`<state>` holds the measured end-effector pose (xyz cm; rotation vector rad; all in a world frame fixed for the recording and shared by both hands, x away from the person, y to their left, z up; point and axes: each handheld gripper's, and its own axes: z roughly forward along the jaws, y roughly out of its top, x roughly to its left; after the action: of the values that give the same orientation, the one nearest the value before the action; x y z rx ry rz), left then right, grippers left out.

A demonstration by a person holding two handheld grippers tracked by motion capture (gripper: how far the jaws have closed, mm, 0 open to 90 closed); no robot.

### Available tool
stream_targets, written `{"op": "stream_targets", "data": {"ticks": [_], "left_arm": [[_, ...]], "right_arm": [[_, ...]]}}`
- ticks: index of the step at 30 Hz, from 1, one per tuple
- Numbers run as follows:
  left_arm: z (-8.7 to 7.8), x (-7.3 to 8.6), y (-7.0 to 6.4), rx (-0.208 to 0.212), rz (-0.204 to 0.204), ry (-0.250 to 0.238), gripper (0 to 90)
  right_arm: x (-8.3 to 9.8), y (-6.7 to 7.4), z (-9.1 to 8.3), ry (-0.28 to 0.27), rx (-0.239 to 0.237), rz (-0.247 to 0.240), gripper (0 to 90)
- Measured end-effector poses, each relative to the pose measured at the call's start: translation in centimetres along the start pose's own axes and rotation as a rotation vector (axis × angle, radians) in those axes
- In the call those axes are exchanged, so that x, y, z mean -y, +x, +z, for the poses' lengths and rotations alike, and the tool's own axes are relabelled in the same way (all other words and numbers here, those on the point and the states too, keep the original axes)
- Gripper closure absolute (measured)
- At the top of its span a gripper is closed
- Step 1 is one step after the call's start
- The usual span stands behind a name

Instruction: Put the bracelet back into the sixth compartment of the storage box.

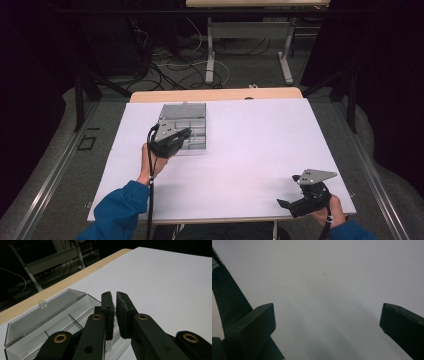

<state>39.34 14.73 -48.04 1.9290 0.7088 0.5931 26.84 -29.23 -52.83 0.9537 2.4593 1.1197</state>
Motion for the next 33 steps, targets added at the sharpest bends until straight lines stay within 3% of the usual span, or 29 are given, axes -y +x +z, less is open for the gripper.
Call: {"op": "stream_targets", "data": {"ticks": [24, 33], "left_arm": [[1.7, 0.0, 0.8, -0.022, -0.004, 0.006, 85.0], [2.5, 0.1, 1.1, -0.013, -0.006, 0.034, 85.0]], "right_arm": [[0.0, 0.0, 0.0, 0.001, 0.004, 0.002, 0.0], [0.0, 0.0, 0.0, 0.001, 0.000, 0.001, 0.0]]}}
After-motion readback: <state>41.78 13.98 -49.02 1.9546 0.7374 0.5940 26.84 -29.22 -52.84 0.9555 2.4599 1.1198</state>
